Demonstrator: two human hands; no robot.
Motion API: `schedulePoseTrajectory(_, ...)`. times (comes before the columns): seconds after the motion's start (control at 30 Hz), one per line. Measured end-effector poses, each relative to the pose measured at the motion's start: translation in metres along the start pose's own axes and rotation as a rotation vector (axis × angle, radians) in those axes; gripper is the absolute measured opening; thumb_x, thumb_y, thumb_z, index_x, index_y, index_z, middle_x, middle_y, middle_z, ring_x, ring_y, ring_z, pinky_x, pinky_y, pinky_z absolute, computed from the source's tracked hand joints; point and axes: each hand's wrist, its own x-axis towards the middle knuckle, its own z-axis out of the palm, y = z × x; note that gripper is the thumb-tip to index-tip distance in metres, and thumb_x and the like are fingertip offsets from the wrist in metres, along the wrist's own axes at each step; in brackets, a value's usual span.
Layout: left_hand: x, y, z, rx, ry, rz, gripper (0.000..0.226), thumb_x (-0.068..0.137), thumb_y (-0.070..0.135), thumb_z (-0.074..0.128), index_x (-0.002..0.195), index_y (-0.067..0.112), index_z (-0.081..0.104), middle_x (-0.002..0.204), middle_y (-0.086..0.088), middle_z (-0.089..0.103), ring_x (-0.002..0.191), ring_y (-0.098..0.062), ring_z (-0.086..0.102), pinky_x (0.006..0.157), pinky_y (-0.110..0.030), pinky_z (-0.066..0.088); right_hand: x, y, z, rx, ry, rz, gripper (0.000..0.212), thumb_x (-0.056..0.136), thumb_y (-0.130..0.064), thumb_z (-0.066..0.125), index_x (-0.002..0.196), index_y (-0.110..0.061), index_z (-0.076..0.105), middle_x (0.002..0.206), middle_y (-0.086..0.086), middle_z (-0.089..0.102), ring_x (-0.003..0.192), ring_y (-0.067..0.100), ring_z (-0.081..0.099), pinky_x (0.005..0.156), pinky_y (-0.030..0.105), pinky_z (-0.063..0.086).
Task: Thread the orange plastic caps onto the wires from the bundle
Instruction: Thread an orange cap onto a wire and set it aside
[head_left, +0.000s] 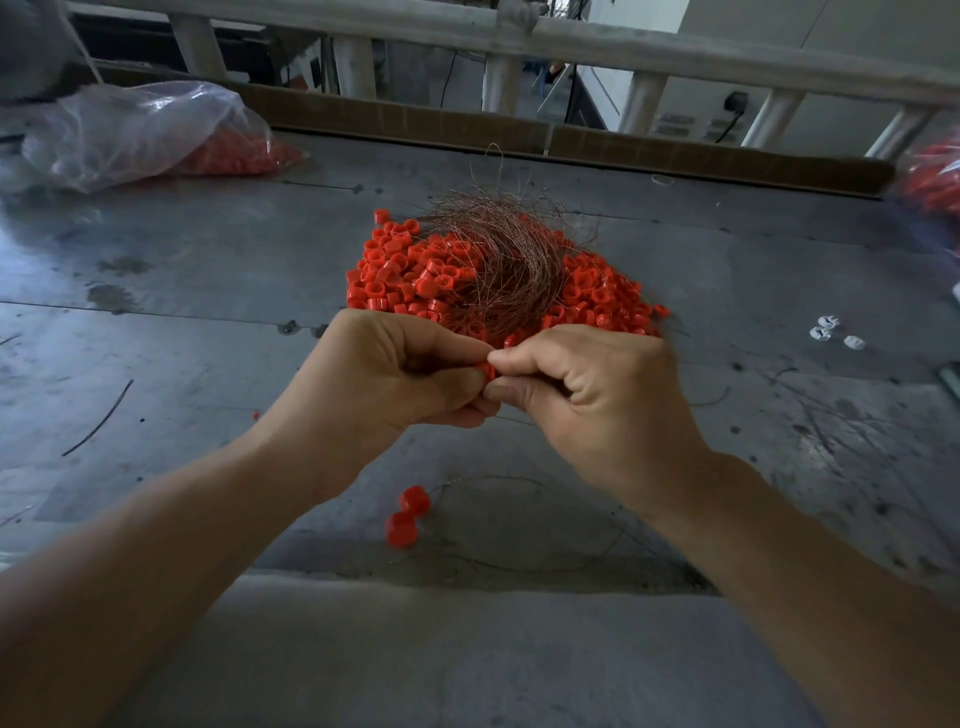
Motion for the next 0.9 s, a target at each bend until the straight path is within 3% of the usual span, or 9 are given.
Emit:
schedulePoseTrajectory(0.2,0.000,0.000,-0.003,-0.145,-0.049,-0.065,0.019,0.056,0.009,0.063,0.072,0.012,0.075,0.068,-0.011,0.071,0.062,-0.017,0.069,0.056,-0.018,0.053,0.003,0.003,-0.005,0.075,-0.031,0.029,0.016,0.067,-0.010,0.073,0.079,0.001,0.071,0.073,0.007,0.070,0.074,0.010,0.063,0.067,0.017,0.052)
schedulePoseTrajectory(0.33,0.001,0.002,-0.005,-0.173,-0.112,-0.091,0.022,0.057,0.011,0.063,0.075,0.014,0.076,0.069,-0.009,0.071,0.063,-0.016,0.069,0.056,-0.018,0.053,0.005,0.007,-0.008,0.235,-0.078,0.088,0.020,0.067,-0.011,0.073,0.084,-0.001,0.071,0.078,-0.007,0.062,0.076,0.002,0.061,0.068,0.011,0.050)
schedulePoseTrajectory(0.53,0.000,0.006,-0.008,-0.201,-0.227,-0.093,0.025,0.061,0.009,0.067,0.083,0.017,0.075,0.075,-0.010,0.072,0.067,-0.018,0.070,0.056,-0.020,0.054,0.007,0.008,-0.011,0.403,-0.207,0.219,0.035,0.068,-0.025,0.070,0.102,-0.022,0.061,0.078,-0.015,0.060,0.076,0.001,0.060,0.067,0.012,0.048)
schedulePoseTrajectory(0.6,-0.001,0.006,-0.009,-0.211,-0.255,-0.102,0.028,0.064,0.007,0.072,0.091,0.015,0.072,0.075,-0.011,0.071,0.066,-0.019,0.070,0.056,-0.020,0.054,0.008,0.008,-0.014,0.367,-0.312,0.198,0.039,0.072,-0.026,0.067,0.110,-0.024,0.057,0.083,-0.010,0.057,0.080,0.002,0.057,0.072,0.013,0.046)
schedulePoseTrajectory(0.67,-0.002,0.005,-0.009,-0.226,-0.257,-0.116,0.036,0.067,0.006,0.069,0.101,0.013,0.065,0.074,-0.013,0.071,0.065,-0.020,0.070,0.055,-0.021,0.054,0.009,0.006,-0.015,0.336,-0.373,0.177,0.030,0.075,-0.022,0.064,0.105,-0.022,0.062,0.083,-0.008,0.053,0.080,0.000,0.053,0.073,0.012,0.043)
schedulePoseTrajectory(0.77,-0.003,0.005,-0.005,-0.219,-0.250,-0.073,0.044,0.070,0.016,0.069,0.112,0.012,0.056,0.076,-0.012,0.071,0.068,-0.022,0.070,0.057,-0.022,0.054,0.009,0.004,-0.015,0.279,-0.351,0.178,0.019,0.079,-0.022,0.061,0.092,-0.011,0.067,0.082,-0.012,0.048,0.077,-0.006,0.047,0.069,0.008,0.039)
schedulePoseTrajectory(0.9,-0.007,0.004,0.003,0.001,-0.221,0.076,0.055,0.064,0.022,0.068,0.116,0.022,0.049,0.080,-0.013,0.070,0.068,-0.020,0.069,0.061,-0.023,0.054,0.007,0.001,-0.012,0.160,-0.371,0.150,0.020,0.081,-0.022,0.057,0.089,-0.005,0.065,0.083,-0.018,0.043,0.076,-0.004,0.047,0.068,0.010,0.041)
